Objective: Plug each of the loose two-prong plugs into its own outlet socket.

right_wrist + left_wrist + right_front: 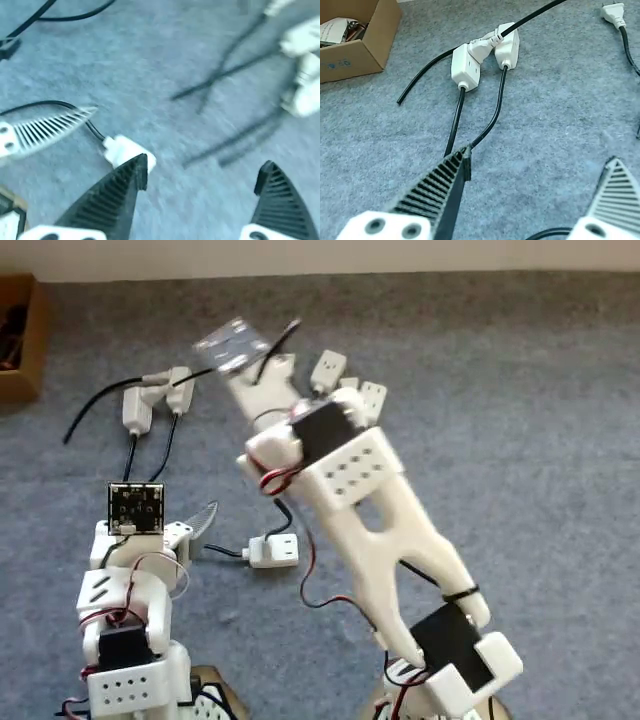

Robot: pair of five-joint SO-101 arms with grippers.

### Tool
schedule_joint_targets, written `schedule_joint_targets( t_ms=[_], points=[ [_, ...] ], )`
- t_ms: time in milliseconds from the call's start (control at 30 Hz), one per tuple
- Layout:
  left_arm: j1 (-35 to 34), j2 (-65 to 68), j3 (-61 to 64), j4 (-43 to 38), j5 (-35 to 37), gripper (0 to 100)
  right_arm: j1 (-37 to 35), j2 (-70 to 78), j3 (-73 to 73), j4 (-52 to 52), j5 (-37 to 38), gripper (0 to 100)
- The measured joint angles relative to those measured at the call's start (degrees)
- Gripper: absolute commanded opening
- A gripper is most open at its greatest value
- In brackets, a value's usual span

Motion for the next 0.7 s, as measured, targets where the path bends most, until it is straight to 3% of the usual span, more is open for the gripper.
schedule_joint_targets(
  t_ms=[133,333,500,700],
  points=[
    [3.3,0.0,-5.3,7.4,-0.2,39,10.6,-4.7,3.8,3.8,2.6,33.2],
    [13.8,5.7,-28.2,29.3,-4.8,39,25.9,-17.1,26.8,-8.6,6.9,33.2],
    [14.4,25.7,-46.9,36.4,-14.8,36,33.6,-33.3,49.4,-18.5,9.7,33.2],
    [14.4,56.0,-60.0,38.5,-27.9,37,34.6,-57.2,80.1,-27.8,13.0,33.2]
  ],
)
